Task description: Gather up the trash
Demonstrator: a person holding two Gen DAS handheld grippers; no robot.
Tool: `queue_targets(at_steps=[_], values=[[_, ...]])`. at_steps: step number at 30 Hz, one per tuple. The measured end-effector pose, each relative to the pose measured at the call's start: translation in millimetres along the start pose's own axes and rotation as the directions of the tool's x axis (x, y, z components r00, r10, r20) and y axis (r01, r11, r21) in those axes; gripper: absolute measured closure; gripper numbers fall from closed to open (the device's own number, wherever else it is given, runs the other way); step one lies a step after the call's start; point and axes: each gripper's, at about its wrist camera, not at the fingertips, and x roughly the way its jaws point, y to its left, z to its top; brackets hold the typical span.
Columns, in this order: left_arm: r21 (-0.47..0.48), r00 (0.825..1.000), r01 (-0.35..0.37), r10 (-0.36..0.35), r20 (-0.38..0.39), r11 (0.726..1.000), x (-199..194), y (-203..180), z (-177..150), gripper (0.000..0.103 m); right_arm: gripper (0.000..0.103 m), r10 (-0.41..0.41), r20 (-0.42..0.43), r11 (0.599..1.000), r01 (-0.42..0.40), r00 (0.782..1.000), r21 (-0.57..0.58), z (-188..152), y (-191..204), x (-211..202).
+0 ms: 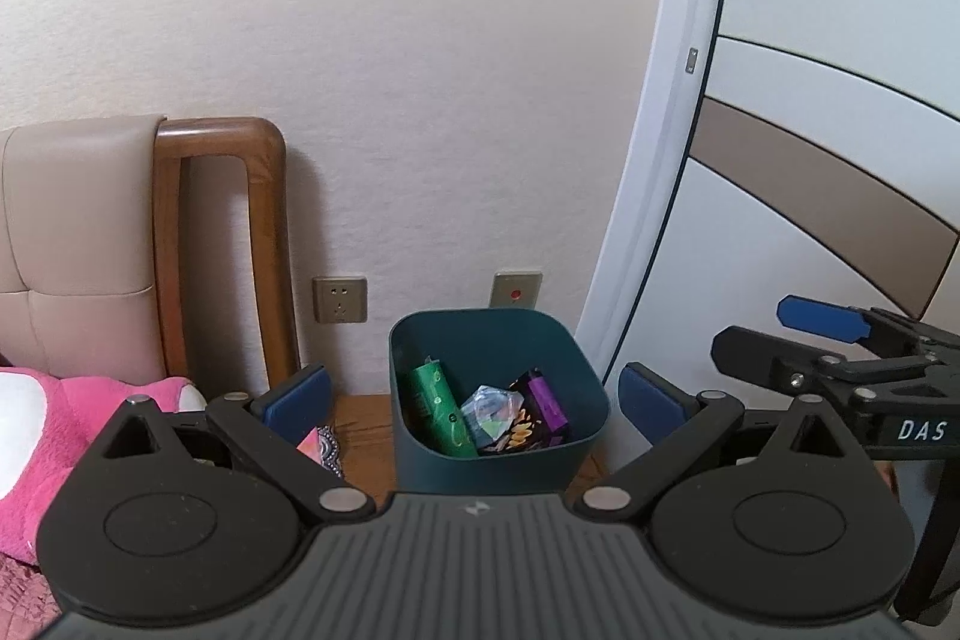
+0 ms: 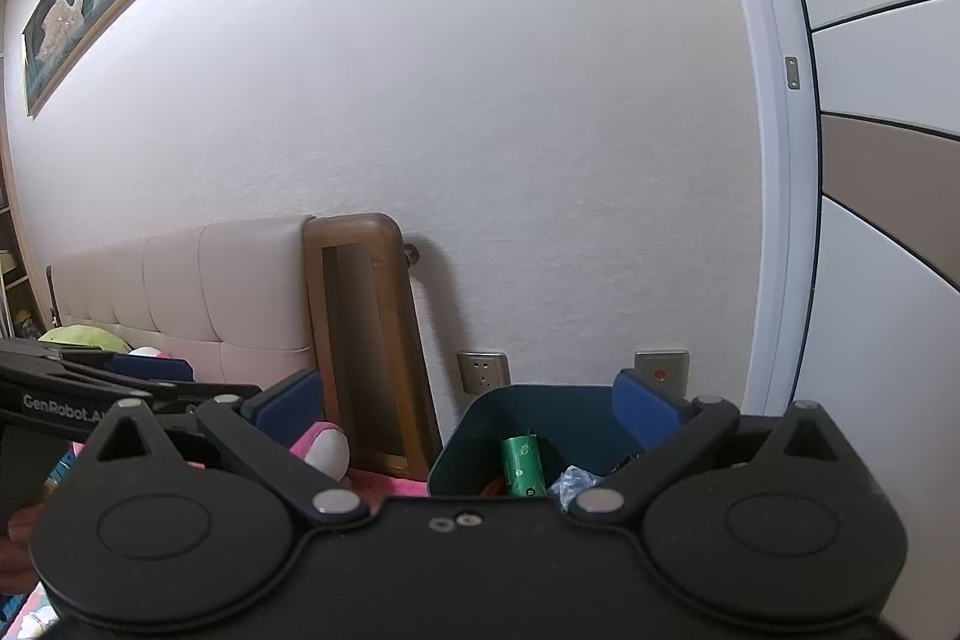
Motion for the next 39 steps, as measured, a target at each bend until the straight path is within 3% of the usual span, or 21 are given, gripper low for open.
queue_targets(at_steps=[10,24,39], values=[[-0.003,0.999,0.018,-0.018,0.036,1.0,-7,-2,2,0.0,0.0,0.0,0.007,1.0,0.0,1.0,-0.007,2,3,-1],[0.005,0.998,-0.017,0.017,0.058,1.0,-5,0,0,0.0,0.0,0.002,0.011,1.0,-0.002,1.0,-0.018,4,9,2],[-0.015,1.0,-0.008,0.008,0.026,1.0,0,9,0,0.0,0.0,-0.016,0.008,1.0,0.016,1.0,-0.005,2,11,3]])
